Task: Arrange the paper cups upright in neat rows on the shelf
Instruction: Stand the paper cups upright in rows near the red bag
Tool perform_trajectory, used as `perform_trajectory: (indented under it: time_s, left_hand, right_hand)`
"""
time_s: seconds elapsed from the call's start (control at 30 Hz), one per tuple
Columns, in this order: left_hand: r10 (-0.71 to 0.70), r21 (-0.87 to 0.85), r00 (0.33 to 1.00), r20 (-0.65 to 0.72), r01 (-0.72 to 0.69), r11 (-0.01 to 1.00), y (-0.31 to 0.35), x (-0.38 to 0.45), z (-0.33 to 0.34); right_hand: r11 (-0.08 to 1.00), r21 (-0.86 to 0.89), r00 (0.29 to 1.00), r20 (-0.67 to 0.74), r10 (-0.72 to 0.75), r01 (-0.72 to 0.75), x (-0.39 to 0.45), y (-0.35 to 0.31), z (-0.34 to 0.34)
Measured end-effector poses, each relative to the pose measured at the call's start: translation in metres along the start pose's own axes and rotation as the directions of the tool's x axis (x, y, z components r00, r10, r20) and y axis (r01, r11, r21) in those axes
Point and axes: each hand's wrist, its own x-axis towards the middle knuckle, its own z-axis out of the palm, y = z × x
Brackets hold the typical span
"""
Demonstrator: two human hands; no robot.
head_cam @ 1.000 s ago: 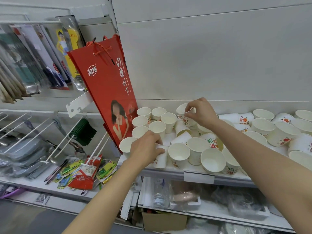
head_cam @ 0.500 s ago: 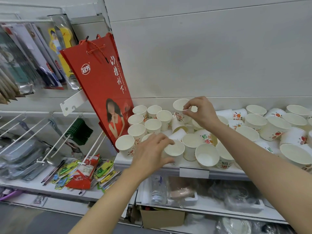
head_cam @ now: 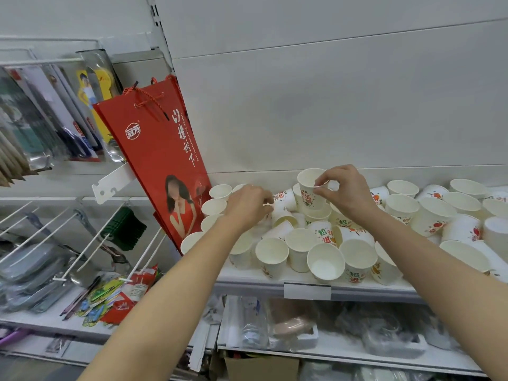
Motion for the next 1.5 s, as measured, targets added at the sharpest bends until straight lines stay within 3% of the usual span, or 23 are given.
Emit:
perform_trajectory:
  time_s: [0.17, 0.33, 0.43, 0.57, 0.77, 0.9, 1.1, 1.5]
  left_hand:
    - [0.176, 0.102, 0.98, 0.098, -0.186, 0.977, 0.006, 0.069, 0.021]
    - [0.283, 0.159, 0.89, 0.356, -0.357, 0.921, 0.013, 0.123, 0.031]
    - [0.337, 0.106, 0.848, 0.409, -0.411, 0.906, 0.015, 0.137, 0.035]
    - [0.358, 0.025, 0.88, 0.313, -0.384, 0.923, 0.007, 0.141, 0.04]
    - [0.364, -0.026, 0.87, 0.334, -0.377, 0.926, -0.002, 0.136, 0.053]
    - [0.395, 0.015, 0.846, 0.358, -0.428, 0.904, -0.001, 0.137, 0.054]
    - [0.376, 0.053, 0.867, 0.327, -0.414, 0.909, -0.006, 0.141, 0.053]
    - [0.33, 0.149, 0.941, -0.07, -0.317, 0.936, -0.008, 0.099, 0.063]
  right_hand:
    - [1.0, -0.02, 0.998, -0.056, -0.017, 0.016, 0.001, 0.008, -0.007]
    - [0.999, -0.044, 0.996, -0.084, 0.017, -0.021, 0.008, 0.013, -0.011]
    - [0.998, -0.052, 0.994, -0.102, 0.026, -0.031, 0.008, 0.016, -0.013]
    - [0.995, -0.077, 0.991, -0.126, 0.046, -0.056, 0.009, 0.021, -0.011]
    - [0.992, -0.07, 0.988, -0.127, 0.093, -0.102, 0.011, 0.017, -0.002]
    - [0.989, -0.068, 0.986, -0.115, 0.12, -0.128, 0.013, 0.018, 0.001]
    - [0.99, -0.063, 0.988, -0.098, 0.122, -0.129, 0.02, 0.019, 0.001]
    - [0.997, 0.001, 0.997, -0.027, 0.071, -0.071, 0.038, 0.022, 0.002]
